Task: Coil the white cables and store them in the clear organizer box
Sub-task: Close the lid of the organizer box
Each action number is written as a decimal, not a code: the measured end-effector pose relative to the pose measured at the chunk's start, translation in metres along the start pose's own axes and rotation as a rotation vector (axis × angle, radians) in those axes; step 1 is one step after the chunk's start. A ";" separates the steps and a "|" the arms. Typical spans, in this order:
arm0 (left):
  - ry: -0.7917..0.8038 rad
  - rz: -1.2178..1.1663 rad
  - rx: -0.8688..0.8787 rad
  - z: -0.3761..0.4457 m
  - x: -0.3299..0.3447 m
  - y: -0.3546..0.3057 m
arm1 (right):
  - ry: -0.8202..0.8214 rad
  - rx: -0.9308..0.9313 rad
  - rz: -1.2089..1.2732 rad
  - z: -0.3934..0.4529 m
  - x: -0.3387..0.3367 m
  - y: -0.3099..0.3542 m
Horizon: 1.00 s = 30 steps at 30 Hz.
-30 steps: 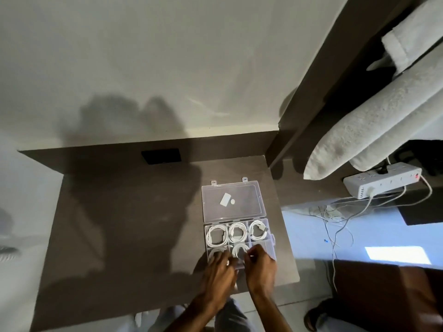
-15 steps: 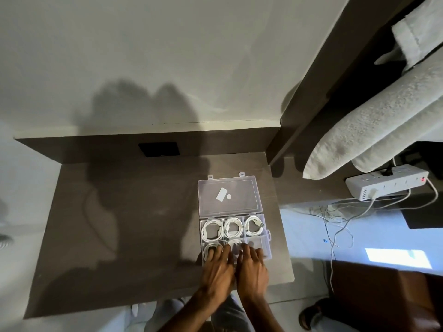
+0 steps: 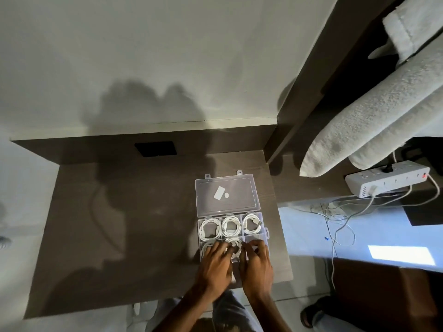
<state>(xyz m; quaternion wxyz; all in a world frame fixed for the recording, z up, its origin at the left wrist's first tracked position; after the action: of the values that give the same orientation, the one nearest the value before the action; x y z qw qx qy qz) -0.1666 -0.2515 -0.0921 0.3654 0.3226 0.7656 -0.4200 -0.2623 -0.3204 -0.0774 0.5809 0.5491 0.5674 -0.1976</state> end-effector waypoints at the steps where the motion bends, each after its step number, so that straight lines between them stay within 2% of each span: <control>1: -0.051 -0.035 -0.014 0.001 -0.005 0.004 | -0.020 -0.015 0.023 -0.002 -0.005 -0.001; 5: -0.424 -0.297 -0.214 0.010 -0.055 0.055 | -0.063 0.041 0.102 -0.009 -0.019 -0.032; 7: -0.526 -0.421 -0.353 0.022 -0.074 0.091 | -0.053 0.069 0.132 -0.012 -0.020 -0.054; 9: -0.473 -0.709 -0.516 0.039 -0.073 0.123 | 0.004 0.083 0.178 -0.013 -0.013 -0.071; 11: -0.339 -1.094 -0.670 0.057 -0.058 0.138 | 0.083 0.123 0.212 -0.012 0.000 -0.082; 13: -0.195 -1.356 -0.699 0.073 -0.047 0.132 | 0.115 0.141 0.248 -0.008 0.010 -0.085; 14: -0.179 -1.425 -0.687 0.079 -0.048 0.130 | 0.102 0.135 0.271 -0.006 0.012 -0.084; 16: -0.246 -1.513 -0.692 0.084 -0.056 0.130 | 0.060 0.110 0.305 0.002 0.009 -0.080; 20: -0.321 -1.494 -0.643 0.078 -0.075 0.131 | 0.018 0.069 0.321 0.022 -0.001 -0.062; 23: -0.267 -1.417 -0.553 0.065 -0.076 0.123 | 0.004 0.065 0.348 0.037 -0.005 -0.050; 25: -0.276 -1.227 -0.473 0.053 -0.080 0.123 | -0.002 0.094 0.424 0.043 -0.007 -0.050; 27: -0.283 -0.967 -0.315 0.047 -0.088 0.124 | -0.015 0.131 0.504 0.044 -0.010 -0.055; 30: -0.126 -0.513 -0.138 0.035 -0.073 0.111 | -0.048 0.131 0.553 0.041 -0.017 -0.060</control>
<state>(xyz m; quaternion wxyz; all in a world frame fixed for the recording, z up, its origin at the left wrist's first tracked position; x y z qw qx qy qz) -0.0297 -0.2471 -0.0898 0.3152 0.0654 0.8248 -0.4648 -0.3001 -0.3821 -0.0972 0.5892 0.7146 0.3682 -0.0809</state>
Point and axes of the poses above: each hand's wrist, its own z-axis towards the middle knuckle, its own x-axis out of the palm, y = z × x, the point moved 10 cm from there along z, towards the middle knuckle, and after that the axes turned 1 degree about -x, right-handed, at the moved point
